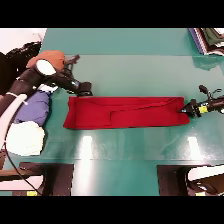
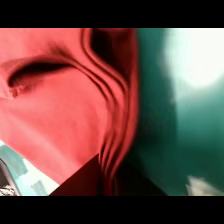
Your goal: Fold the shirts.
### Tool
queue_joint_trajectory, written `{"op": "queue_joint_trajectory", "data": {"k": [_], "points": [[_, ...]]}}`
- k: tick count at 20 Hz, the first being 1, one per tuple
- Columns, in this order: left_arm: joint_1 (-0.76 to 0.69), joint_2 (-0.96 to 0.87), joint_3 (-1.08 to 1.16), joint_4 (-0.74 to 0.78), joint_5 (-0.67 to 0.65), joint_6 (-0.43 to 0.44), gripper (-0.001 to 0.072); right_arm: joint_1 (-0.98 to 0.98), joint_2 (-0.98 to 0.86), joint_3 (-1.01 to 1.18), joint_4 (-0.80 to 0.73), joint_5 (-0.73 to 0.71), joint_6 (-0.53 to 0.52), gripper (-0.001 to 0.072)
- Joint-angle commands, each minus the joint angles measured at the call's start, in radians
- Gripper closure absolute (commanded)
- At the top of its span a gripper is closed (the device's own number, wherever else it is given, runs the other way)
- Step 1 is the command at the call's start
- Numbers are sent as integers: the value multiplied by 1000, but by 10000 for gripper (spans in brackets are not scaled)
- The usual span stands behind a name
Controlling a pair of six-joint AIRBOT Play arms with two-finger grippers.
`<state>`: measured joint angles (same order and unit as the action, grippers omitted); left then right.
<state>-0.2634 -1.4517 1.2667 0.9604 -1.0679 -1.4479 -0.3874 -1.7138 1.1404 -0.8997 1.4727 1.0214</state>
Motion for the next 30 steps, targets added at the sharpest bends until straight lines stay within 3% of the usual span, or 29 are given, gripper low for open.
{"op": "queue_joint_trajectory", "data": {"k": [1,4,8,12,17,24,30], "points": [[-129,-78,5,-37,95,-19,683,36,10,0,19,43,-21,696],[-210,-174,56,-82,135,-19,684,74,132,1,53,73,-14,697],[-283,-304,198,-83,126,-20,684,161,356,6,130,65,111,698],[-328,-384,294,-85,111,-46,684,288,459,173,130,84,211,697],[-343,-392,298,-87,102,-45,684,451,463,382,118,76,301,698],[-343,-391,298,-97,93,-35,683,609,389,550,119,66,328,697],[-269,-265,298,106,21,-62,685,749,294,676,119,40,328,697]]}}
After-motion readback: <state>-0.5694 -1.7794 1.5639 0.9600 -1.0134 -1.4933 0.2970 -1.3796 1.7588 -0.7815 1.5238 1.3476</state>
